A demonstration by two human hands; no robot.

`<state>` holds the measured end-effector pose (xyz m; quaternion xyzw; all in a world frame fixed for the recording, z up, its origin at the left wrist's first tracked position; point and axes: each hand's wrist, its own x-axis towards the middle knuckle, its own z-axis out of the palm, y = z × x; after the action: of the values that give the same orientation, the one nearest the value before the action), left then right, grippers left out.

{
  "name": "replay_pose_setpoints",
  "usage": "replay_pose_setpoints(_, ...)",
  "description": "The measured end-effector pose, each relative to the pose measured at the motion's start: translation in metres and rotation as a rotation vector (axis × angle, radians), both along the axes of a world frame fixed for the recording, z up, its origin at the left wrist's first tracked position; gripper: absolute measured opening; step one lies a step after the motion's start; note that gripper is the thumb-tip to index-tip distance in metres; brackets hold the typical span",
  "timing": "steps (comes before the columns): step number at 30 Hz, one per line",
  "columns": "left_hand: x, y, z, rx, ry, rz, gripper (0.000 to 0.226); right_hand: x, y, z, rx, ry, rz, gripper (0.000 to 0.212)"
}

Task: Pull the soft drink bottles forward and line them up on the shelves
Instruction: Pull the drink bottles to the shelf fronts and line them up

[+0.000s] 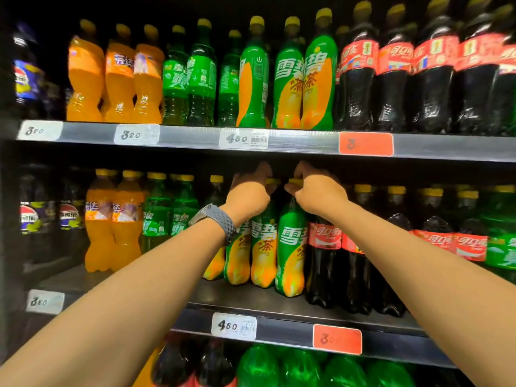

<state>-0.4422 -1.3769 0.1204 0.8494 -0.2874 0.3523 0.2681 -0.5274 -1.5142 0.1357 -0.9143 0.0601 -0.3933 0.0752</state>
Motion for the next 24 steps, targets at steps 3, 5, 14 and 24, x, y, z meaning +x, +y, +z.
replay_pose_setpoints(3, 0.002, 0.006, -0.004, -0.058, 0.002, -0.041, 0.028, 0.0, 0.002, -0.004, 0.066, -0.013, 0.0, 0.03)
replay_pose_setpoints(5, 0.005, 0.007, -0.005, -0.023, -0.01, -0.045, 0.034, 0.001, 0.0, -0.007, 0.09, -0.008, -0.01, 0.03)
replay_pose_setpoints(14, 0.013, 0.02, -0.002, 0.206, -0.099, -0.136, 0.038, -0.002, 0.008, -0.004, -0.001, 0.019, -0.136, 0.035)
replay_pose_setpoints(24, 0.05, 0.089, 0.008, 0.207, -0.235, -0.009, 0.051, 0.031, 0.085, 0.005, -0.252, 0.07, -0.076, 0.057)
